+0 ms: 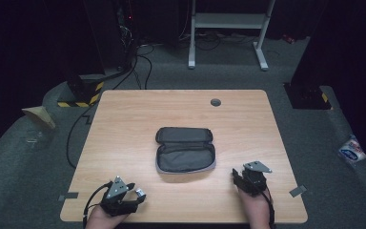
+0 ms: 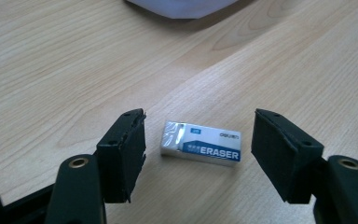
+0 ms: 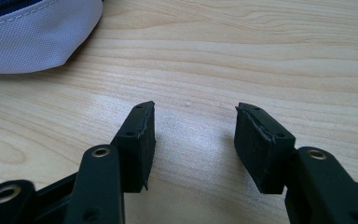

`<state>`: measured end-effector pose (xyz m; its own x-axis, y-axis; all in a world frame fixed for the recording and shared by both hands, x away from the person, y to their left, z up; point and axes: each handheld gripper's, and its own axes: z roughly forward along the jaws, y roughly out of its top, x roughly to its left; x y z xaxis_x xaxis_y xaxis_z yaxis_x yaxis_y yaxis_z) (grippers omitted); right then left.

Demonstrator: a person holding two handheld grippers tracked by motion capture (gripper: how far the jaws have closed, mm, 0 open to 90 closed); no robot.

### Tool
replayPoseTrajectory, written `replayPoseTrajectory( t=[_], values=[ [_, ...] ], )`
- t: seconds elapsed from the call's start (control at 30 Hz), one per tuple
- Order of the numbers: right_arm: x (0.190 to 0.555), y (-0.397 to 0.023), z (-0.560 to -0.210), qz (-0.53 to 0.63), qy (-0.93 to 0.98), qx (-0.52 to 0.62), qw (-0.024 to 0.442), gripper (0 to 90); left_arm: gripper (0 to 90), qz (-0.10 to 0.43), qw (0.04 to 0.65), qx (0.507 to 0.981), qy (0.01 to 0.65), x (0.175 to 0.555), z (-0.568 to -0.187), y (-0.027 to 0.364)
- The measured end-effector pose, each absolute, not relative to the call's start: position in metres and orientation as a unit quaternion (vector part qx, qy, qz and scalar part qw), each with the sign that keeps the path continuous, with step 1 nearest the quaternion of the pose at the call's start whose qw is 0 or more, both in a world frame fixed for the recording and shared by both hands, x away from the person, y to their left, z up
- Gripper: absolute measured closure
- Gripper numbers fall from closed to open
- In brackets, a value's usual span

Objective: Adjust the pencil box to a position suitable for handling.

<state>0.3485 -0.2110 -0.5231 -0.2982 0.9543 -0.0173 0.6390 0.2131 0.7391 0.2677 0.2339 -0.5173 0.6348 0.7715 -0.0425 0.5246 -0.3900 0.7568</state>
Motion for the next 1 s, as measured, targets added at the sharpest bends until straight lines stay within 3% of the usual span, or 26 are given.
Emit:
replayPoseTrajectory(
  t=[0.33, 0.53, 1.0],
  values=[
    [0.3486, -0.2110, -0.5231, 0.321, 0.739, 0.539, 0.245, 48.0, 37.7, 0.171, 0.371, 0.826, 0.389, 0.2681, -0.5214, 0.2292],
    [0.3486, -0.2111, -0.5232, 0.321, 0.740, 0.537, 0.246, 48.2, 45.0, 0.177, 0.364, 0.831, 0.382, 0.2697, -0.5240, 0.2264],
    [0.3486, -0.2110, -0.5232, 0.322, 0.741, 0.535, 0.246, 48.5, 47.0, 0.186, 0.373, 0.825, 0.381, 0.2704, -0.5206, 0.2286]
  ],
)
